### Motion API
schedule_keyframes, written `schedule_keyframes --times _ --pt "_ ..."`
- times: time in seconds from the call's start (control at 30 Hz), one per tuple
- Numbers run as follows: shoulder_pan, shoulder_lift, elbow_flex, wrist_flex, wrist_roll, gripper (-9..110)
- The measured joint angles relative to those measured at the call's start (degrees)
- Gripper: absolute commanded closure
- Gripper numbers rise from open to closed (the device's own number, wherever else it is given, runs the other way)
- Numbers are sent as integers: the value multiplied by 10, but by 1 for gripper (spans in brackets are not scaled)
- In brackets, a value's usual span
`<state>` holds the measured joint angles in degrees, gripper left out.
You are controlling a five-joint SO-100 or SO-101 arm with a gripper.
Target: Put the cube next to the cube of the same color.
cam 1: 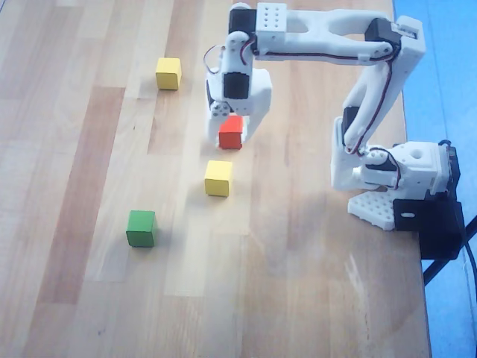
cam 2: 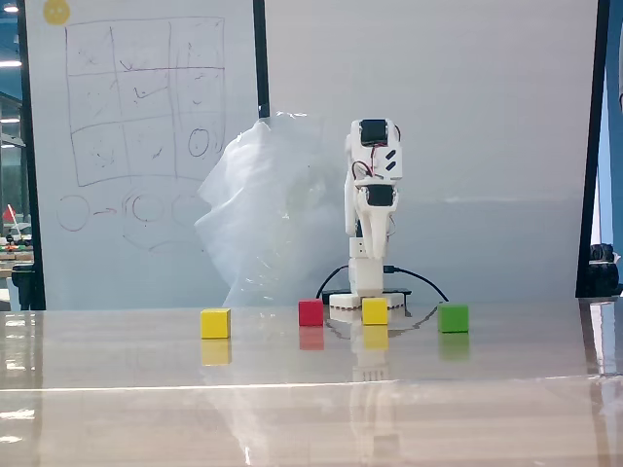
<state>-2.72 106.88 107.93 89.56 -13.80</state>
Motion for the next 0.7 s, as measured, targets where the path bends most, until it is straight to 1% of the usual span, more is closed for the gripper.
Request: schedule_keyframes --times 0.1,0.27,0.5,0.7 --pt "0 -25 0 4 0 69" --pt "0 -63 -11 -3 43 70" --pt "12 -134 -16 -72 96 74" --pt "14 -207 -16 -112 105 75"
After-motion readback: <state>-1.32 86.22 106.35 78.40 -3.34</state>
